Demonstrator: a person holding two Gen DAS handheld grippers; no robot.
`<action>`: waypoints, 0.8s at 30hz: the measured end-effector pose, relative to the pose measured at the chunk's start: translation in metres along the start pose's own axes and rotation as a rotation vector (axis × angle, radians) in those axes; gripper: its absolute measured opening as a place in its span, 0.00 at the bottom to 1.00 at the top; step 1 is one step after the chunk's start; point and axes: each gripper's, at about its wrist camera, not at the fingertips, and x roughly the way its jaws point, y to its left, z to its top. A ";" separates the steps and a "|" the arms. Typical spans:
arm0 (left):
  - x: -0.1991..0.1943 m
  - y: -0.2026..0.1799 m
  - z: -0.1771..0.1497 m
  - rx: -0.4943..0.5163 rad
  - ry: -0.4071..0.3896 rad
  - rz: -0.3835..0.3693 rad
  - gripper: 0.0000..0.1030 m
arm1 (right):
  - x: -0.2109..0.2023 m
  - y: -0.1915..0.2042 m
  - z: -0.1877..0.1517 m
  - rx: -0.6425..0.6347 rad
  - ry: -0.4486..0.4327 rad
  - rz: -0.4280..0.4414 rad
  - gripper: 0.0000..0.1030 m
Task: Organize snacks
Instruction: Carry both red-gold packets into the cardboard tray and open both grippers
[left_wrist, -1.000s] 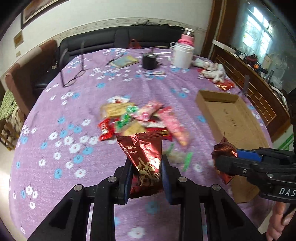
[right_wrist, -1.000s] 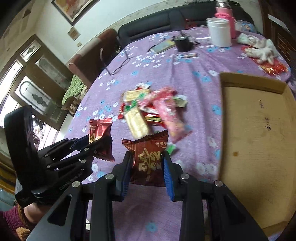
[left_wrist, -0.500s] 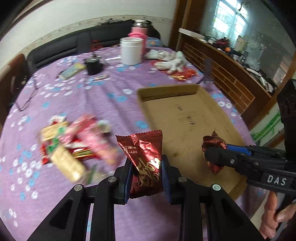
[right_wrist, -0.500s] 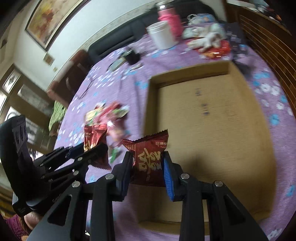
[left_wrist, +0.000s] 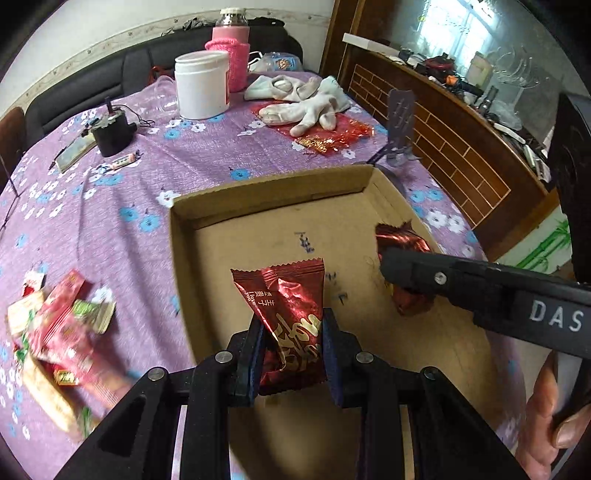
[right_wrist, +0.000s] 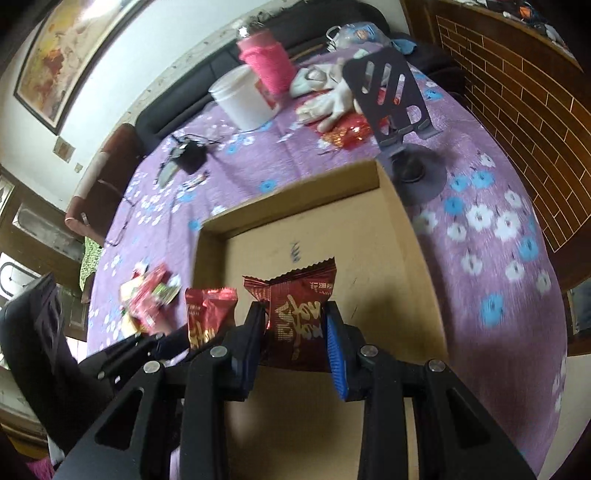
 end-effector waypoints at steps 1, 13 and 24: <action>0.005 0.000 0.003 -0.004 0.005 0.005 0.28 | 0.003 -0.001 0.004 -0.010 0.001 -0.009 0.30; 0.039 0.015 0.027 -0.079 0.026 0.038 0.28 | 0.051 -0.001 0.042 -0.057 0.051 -0.075 0.30; 0.038 0.019 0.030 -0.081 0.015 0.039 0.39 | 0.059 -0.004 0.045 -0.065 0.052 -0.087 0.34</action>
